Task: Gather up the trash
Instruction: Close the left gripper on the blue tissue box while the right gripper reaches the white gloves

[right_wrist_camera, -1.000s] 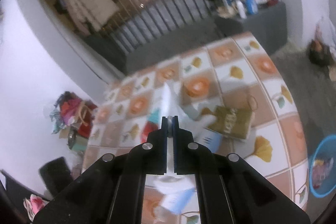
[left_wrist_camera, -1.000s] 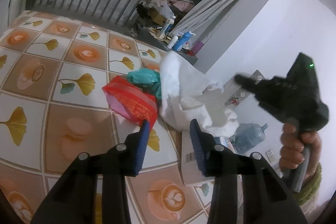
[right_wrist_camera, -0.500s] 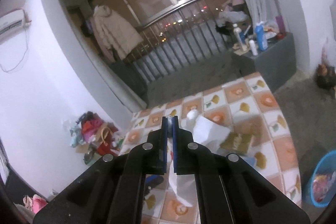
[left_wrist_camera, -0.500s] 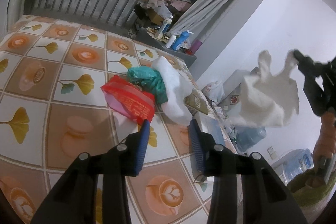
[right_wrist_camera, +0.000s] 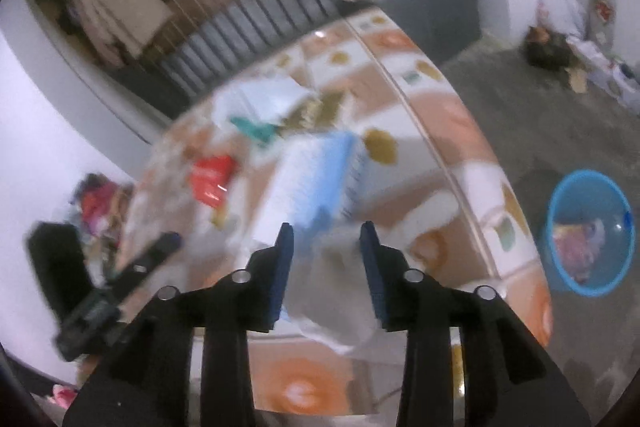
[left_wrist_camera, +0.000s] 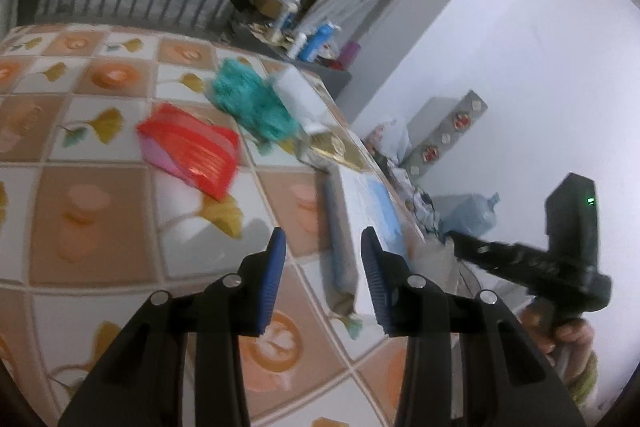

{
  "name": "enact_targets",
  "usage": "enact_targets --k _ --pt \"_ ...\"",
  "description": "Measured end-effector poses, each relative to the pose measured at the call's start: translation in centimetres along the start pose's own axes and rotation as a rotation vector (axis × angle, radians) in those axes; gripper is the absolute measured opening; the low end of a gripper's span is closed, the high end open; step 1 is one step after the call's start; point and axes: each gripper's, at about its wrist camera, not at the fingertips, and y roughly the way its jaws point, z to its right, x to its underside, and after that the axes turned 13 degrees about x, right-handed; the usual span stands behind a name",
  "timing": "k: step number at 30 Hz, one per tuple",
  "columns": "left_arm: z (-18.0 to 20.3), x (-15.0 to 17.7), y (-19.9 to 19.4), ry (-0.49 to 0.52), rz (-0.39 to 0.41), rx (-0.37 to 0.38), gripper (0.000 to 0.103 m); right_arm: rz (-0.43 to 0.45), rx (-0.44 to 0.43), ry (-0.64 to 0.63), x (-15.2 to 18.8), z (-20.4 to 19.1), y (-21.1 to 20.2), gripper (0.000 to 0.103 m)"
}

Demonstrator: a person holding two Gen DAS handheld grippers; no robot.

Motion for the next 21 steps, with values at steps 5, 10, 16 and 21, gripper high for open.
enact_targets --k 5,10,16,21 --pt "0.7 0.8 1.5 0.015 -0.048 0.011 0.038 -0.028 -0.022 -0.019 1.9 0.4 0.3 0.055" --pt "0.9 1.0 2.0 0.017 -0.064 0.009 0.038 0.0 -0.023 -0.129 3.4 -1.1 -0.5 0.06" --pt "1.0 1.0 2.1 0.02 -0.072 -0.004 0.038 0.016 -0.032 -0.15 4.3 -1.6 0.1 0.037" --pt "1.0 0.6 2.2 0.019 -0.077 -0.023 0.038 -0.018 -0.086 0.001 4.2 1.4 0.9 0.008"
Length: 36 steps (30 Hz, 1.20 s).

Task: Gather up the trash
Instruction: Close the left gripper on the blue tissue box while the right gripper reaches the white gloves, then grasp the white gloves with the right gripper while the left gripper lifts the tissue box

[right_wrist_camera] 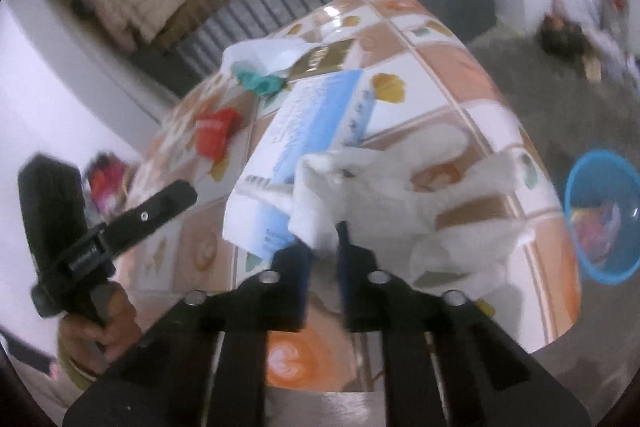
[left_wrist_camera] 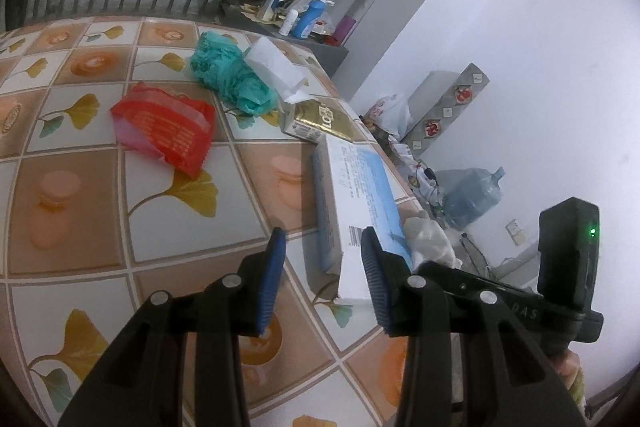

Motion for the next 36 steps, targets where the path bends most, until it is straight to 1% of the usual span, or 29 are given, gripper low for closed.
enact_targets --k 2,4,5,6,7,9,10,11,14,17,19,21,23,24,29,33,36 --pt "0.0 -0.1 0.1 -0.003 -0.009 0.005 0.042 0.002 -0.026 0.05 0.2 1.1 -0.2 0.006" --pt "0.3 -0.4 0.5 -0.006 -0.02 0.008 0.058 0.01 -0.034 0.091 0.2 2.0 -0.6 0.006" --pt "0.6 -0.6 1.0 -0.005 -0.033 0.008 0.063 0.012 -0.039 0.109 0.3 2.5 -0.6 0.006" --pt "0.9 -0.8 1.4 -0.005 -0.042 0.004 0.076 0.013 -0.048 0.139 0.3 3.2 -0.7 0.006" --pt "1.2 -0.9 1.9 -0.002 -0.053 -0.001 0.086 0.011 -0.055 0.161 0.3 3.7 -0.7 0.006" --pt "2.2 -1.2 3.4 0.022 -0.085 -0.016 0.088 0.006 -0.044 0.197 0.5 4.7 -0.6 0.006" --pt "2.7 -1.2 4.3 0.045 -0.113 -0.029 0.089 0.002 -0.042 0.212 0.6 5.0 -0.5 0.006" --pt "3.1 -1.3 5.1 0.06 -0.134 -0.041 0.09 -0.005 -0.054 0.234 0.9 5.5 -0.4 0.006" --pt "4.6 -0.9 7.9 0.118 -0.22 -0.081 0.091 -0.003 -0.066 0.255 1.2 6.0 -0.4 0.006" --pt "5.4 -0.2 9.6 0.16 -0.269 -0.094 0.092 0.004 -0.076 0.268 1.4 6.2 -0.5 0.006" --pt "5.6 0.2 10.3 0.181 -0.287 -0.123 0.092 0.006 -0.083 0.277 1.4 6.3 -0.5 0.006" --pt "5.3 0.2 10.2 0.17 -0.272 -0.148 0.092 0.008 -0.086 0.284 1.3 6.5 -0.3 0.006" --pt "4.8 0.1 9.8 0.146 -0.26 -0.146 0.083 0.011 -0.085 0.285 1.4 6.5 -0.5 0.006" --pt "4.6 0.0 9.6 0.139 -0.255 -0.14 0.076 0.011 -0.086 0.286 1.4 6.6 -0.5 0.006" --pt "4.4 0.6 7.7 0.135 -0.26 -0.132 0.073 0.007 -0.093 0.292 1.5 6.5 -0.7 0.006" --pt "4.4 2.8 4.8 0.13 -0.292 -0.132 0.073 0.014 -0.122 0.255 1.5 5.5 -1.6 0.006" --pt "3.8 4.3 2.0 0.101 -0.294 -0.146 0.073 0.005 -0.158 0.218 1.7 4.3 -1.8 0.006"
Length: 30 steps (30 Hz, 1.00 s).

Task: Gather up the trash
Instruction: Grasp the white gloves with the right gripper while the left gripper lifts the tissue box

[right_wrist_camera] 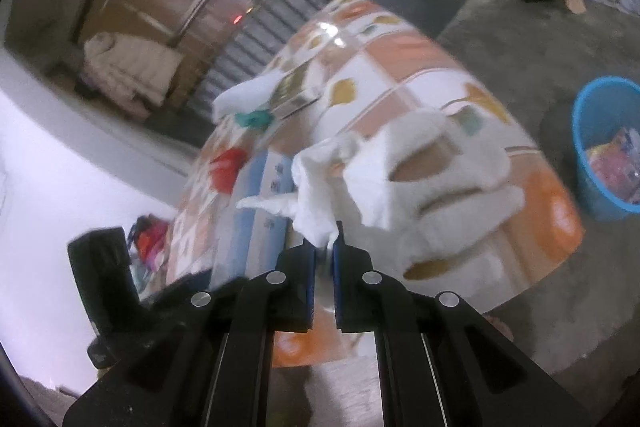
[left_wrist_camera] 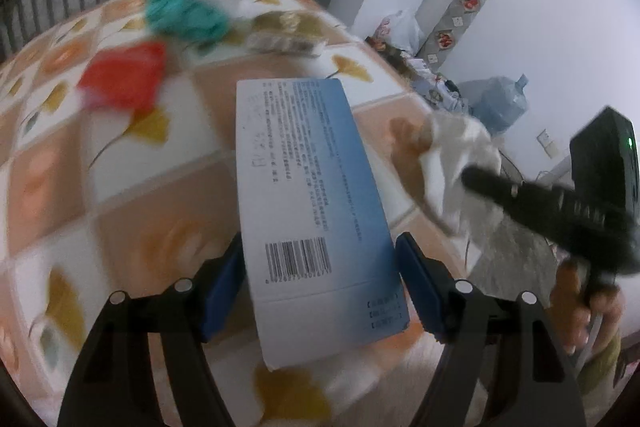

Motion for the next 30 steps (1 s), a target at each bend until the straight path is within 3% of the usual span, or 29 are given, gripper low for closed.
enact_targets --k 4,8,10,14,19,26,30 --pt "-0.6 1.7 -2.3 -0.046 -0.011 0.003 0.075 -0.04 -0.096 -0.03 0.5 -1.9 0.2 0.006" --pt "-0.4 1.6 -3.7 -0.052 0.033 0.011 0.079 0.002 -0.144 -0.056 0.2 -3.4 -0.9 0.006" --pt "-0.6 1.2 -4.0 -0.059 0.066 0.009 0.084 0.034 -0.114 -0.036 -0.3 -3.0 -1.4 0.006" --pt "-0.5 0.2 -3.5 -0.054 0.085 0.008 0.088 0.042 0.037 0.081 -0.9 0.0 -1.2 0.006" --pt "-0.8 -1.2 -1.0 -0.044 0.062 -0.04 0.089 0.013 0.091 0.15 -0.3 2.1 -0.6 0.011" --pt "-1.2 -2.0 0.9 -0.067 0.058 -0.06 0.089 0.027 0.135 0.075 -0.6 1.3 -0.9 0.042" --pt "-1.0 -2.2 1.2 -0.043 0.072 -0.084 0.089 0.02 0.179 0.01 -0.5 0.4 -0.2 0.045"
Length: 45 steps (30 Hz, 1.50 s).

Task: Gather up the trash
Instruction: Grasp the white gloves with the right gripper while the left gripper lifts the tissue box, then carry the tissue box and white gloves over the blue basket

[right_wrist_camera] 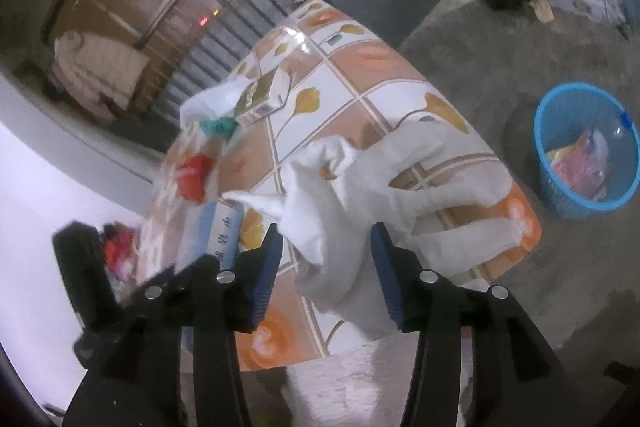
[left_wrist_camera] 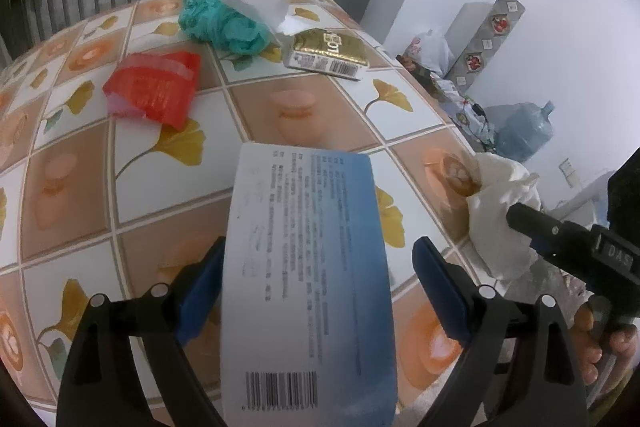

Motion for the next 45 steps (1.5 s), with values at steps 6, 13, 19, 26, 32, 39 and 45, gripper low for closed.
enact_targets --k 6,13,19,26,32,39,45 --pt "0.6 0.1 0.3 0.055 0.011 -0.042 0.072 0.021 0.077 -0.081 0.3 -1.2 0.6 0.038" --pt "0.7 0.3 0.3 0.067 0.023 -0.05 0.071 0.004 0.045 -0.04 0.2 0.0 0.5 0.008" --pt "1.2 0.3 -0.1 0.081 0.038 -0.061 0.07 0.015 0.006 -0.016 0.1 0.4 -0.3 0.007" --pt "2.2 0.1 -1.2 0.121 0.076 -0.082 0.07 0.036 -0.037 -0.001 -0.3 0.0 -1.5 0.007" --pt "3.2 0.0 -2.3 0.16 0.111 -0.101 0.07 0.062 -0.064 0.0 -0.6 -0.5 -2.7 0.006" --pt "4.6 -0.1 -3.6 0.207 0.147 -0.118 0.07 0.09 -0.103 0.006 -0.8 -0.7 -4.2 0.006" --pt "6.1 -0.4 -4.4 0.234 0.169 -0.108 0.07 0.127 -0.13 0.011 -1.0 -0.3 -5.7 0.006"
